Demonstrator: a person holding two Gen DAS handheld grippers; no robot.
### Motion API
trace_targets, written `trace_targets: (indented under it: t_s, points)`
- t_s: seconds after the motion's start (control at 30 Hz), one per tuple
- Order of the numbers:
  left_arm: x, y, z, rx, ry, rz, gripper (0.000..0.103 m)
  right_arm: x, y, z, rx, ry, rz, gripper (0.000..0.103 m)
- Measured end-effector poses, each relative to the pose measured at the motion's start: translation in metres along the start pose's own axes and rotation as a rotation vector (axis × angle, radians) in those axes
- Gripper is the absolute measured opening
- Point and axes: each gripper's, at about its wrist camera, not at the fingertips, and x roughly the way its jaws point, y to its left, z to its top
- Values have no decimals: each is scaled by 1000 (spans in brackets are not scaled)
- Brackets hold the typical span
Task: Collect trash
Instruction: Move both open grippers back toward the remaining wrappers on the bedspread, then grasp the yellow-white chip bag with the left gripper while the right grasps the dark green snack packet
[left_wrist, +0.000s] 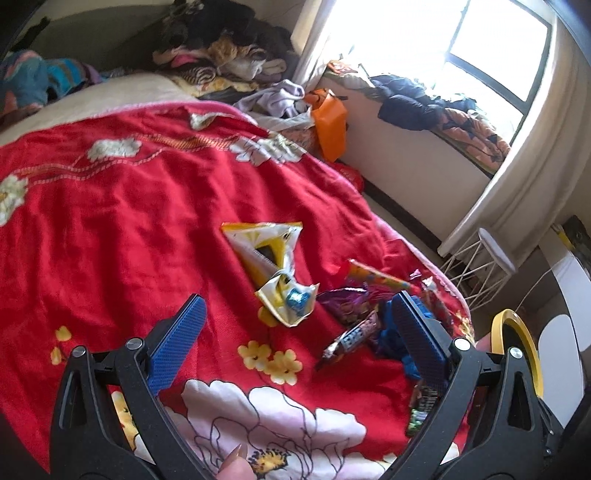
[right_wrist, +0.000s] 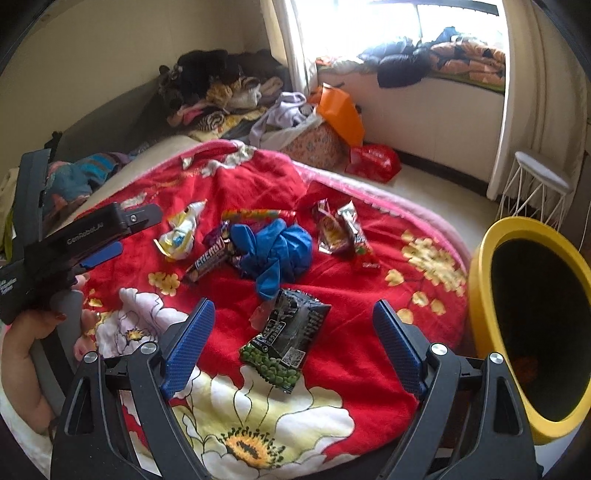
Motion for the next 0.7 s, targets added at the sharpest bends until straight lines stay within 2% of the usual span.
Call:
trace_targets:
  t_s: [0.17,0.3,0.37,0.43,0.5,0.53,0.57,0.6,0.7]
  points:
    - [12,9,-2,-50,31,-4,82,20,1,5,13,45,-1,84]
    - [21,13,0,-81,45,-8,77,36,0,4,43,101,12,80]
    - [27,14,2,-90,54,-12,72,43,-1,3,58,122,22,77]
    - [33,14,4,-97,64,-10,68,51,-3,-1,70,151,31,71]
    - [40,15,5,-106,79,-11,62,57,-5,-5,85,177,45,55]
    - [43,15,6,-112,85,-13,57,57,-7,-6,96,182,53,50]
    - [46,16,6,-117,92,-14,54,57,-10,-7,106,182,63,38]
    - [49,18,5,-123,104,-13,51,56,-13,-7,122,181,78,34]
    - [55,20,4,-136,124,-21,36,49,-17,-8,135,168,99,27]
